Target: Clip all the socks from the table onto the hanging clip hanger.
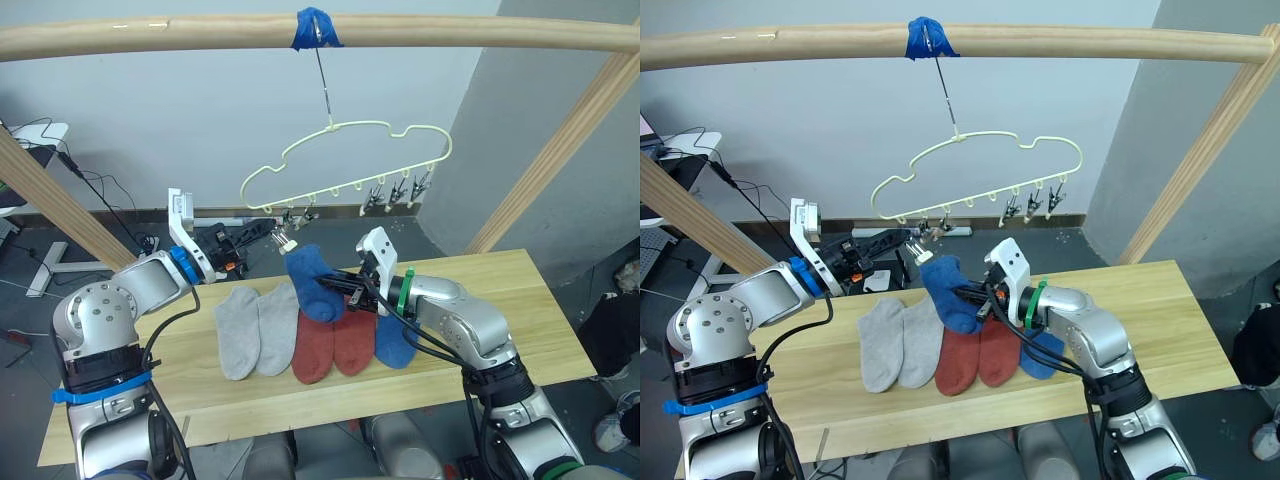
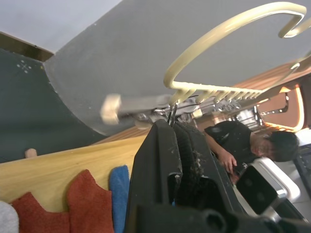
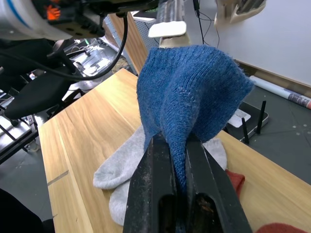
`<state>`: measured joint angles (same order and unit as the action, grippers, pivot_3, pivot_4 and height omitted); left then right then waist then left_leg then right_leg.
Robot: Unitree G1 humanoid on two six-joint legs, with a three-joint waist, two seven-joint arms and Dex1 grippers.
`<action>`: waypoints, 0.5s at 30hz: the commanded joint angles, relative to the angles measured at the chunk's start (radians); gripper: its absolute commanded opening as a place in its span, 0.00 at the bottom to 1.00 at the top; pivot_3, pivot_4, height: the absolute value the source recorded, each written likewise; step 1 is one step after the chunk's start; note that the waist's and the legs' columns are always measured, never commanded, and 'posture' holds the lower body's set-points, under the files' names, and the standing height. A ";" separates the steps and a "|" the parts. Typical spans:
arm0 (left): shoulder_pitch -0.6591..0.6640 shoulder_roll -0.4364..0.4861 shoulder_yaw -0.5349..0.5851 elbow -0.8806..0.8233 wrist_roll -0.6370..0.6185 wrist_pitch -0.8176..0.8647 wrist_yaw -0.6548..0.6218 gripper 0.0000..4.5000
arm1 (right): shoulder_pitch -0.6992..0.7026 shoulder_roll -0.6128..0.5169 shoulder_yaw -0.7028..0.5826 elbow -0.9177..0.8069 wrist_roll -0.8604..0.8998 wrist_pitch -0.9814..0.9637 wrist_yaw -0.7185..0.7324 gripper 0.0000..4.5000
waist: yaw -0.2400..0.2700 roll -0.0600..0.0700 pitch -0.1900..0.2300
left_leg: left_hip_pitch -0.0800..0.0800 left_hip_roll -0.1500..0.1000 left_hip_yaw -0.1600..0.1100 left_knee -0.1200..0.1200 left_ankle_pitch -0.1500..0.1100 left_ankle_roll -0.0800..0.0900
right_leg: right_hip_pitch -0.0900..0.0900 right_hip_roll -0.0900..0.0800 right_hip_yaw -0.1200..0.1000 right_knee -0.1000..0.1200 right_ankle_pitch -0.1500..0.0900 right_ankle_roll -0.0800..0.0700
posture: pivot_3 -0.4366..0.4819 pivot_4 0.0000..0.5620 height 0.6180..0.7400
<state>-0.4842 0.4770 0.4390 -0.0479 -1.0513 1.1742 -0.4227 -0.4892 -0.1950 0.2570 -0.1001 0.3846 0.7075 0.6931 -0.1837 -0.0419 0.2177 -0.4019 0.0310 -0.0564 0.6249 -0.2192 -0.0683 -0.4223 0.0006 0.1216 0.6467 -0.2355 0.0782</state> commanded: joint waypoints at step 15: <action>0.025 0.026 -0.028 -0.065 0.013 -0.060 -0.042 0.00 | -0.076 0.079 -0.042 0.052 0.011 -0.028 -0.016 0.01 | 0.003 0.000 0.000 | 0.000 0.000 0.000 0.000 0.000 0.000 | 0.000 0.000 0.000 0.000 0.000 0.000 | 0.36 0.36 1.00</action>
<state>-0.4679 0.4861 0.4250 -0.0657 -1.0484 1.1433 -0.4377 -0.5449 -0.1204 0.2271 -0.0335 0.3845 0.7033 0.6747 -0.1804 -0.0418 0.2177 -0.4021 0.0310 -0.0565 0.6245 -0.2193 -0.0684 -0.4224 0.0006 0.1215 0.6461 -0.2356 0.0781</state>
